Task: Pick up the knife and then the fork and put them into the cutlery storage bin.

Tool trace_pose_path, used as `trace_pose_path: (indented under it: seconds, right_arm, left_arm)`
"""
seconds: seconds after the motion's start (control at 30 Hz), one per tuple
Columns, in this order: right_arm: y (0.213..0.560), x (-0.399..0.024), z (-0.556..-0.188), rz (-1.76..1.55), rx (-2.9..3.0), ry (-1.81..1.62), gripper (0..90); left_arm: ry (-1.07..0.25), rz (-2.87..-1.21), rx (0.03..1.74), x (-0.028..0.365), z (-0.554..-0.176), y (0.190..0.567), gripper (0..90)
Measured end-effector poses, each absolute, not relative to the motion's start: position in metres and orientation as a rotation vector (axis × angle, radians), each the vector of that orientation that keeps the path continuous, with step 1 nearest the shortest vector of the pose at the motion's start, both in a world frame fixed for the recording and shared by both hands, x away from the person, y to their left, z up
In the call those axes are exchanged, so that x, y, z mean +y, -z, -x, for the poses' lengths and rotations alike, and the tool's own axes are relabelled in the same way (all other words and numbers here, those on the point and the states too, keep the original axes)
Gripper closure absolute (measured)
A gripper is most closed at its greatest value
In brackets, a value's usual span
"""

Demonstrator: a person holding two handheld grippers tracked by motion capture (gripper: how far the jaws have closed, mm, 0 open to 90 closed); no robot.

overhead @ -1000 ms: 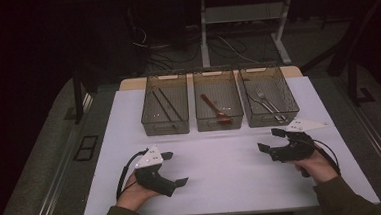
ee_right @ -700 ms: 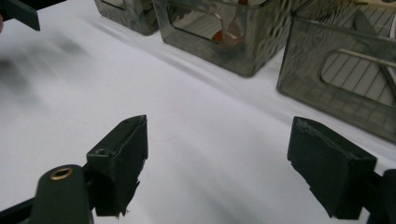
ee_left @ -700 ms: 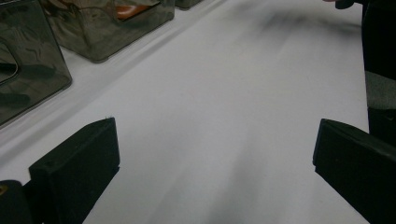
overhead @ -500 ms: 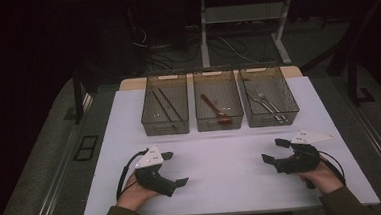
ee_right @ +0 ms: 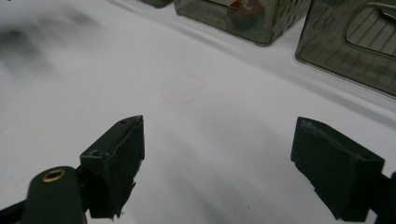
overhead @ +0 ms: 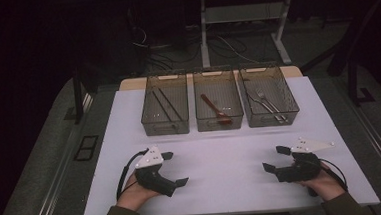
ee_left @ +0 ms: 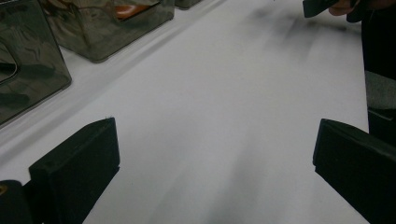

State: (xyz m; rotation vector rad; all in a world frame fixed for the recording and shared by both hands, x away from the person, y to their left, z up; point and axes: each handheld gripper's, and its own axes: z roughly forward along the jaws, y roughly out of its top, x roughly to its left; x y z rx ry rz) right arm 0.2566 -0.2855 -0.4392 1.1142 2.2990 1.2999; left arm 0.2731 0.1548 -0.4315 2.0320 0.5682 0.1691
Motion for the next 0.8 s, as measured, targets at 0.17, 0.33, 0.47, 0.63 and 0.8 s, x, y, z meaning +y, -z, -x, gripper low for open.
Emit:
trace_pose_path:
  seconds: [0.17, 0.33, 0.47, 0.63, 0.8]
  right_arm:
    - [0.4418, -0.2837, -0.2568, -1.116, 2.31, -1.298, 13.0]
    - [0.4426, -0.2822, -0.2552, -1.104, 2.313, -1.294, 12.7]
    - [0.4444, -0.2807, -0.2547, -1.093, 2.327, -1.269, 12.7]
    - [0.4449, -0.2804, -0.2547, -1.09, 2.33, -1.262, 12.7]
    - [0.445, -0.2803, -0.254, -1.089, 2.331, -1.255, 12.7]
  left_arm:
    - [-0.169, -2.033, 0.569, 0.155, -0.2732, 0.4316, 0.0]
    - [-0.167, -2.033, 0.57, 0.1549, -0.2733, 0.4318, 0.0]
    - [-0.166, -2.036, 0.568, 0.1548, -0.2734, 0.4319, 0.0]
    - [-0.167, -2.036, 0.567, 0.1549, -0.2735, 0.4318, 0.0]
    - [-0.169, -2.04, 0.568, 0.1544, -0.2741, 0.4319, 0.0]
